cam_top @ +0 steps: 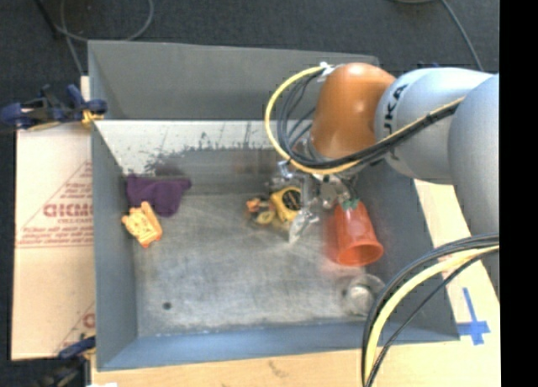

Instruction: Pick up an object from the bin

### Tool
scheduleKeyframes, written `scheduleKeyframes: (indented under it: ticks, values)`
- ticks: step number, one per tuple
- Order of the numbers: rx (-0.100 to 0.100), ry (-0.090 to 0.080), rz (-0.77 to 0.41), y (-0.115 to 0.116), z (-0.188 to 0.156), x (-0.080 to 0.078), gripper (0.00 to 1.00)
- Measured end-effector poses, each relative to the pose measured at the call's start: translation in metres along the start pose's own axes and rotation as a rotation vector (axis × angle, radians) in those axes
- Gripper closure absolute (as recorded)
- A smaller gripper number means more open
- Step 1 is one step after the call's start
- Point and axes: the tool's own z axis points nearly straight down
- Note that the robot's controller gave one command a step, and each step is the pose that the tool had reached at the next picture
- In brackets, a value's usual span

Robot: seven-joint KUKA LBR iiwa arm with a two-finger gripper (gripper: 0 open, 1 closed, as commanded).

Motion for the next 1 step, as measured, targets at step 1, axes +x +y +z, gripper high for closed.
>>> scheduleKeyframes:
  ticks: [1]
  values:
    - [-0.008, 0.002, 0.304, 0.0105, -0.0008, -0.0084, 1.00]
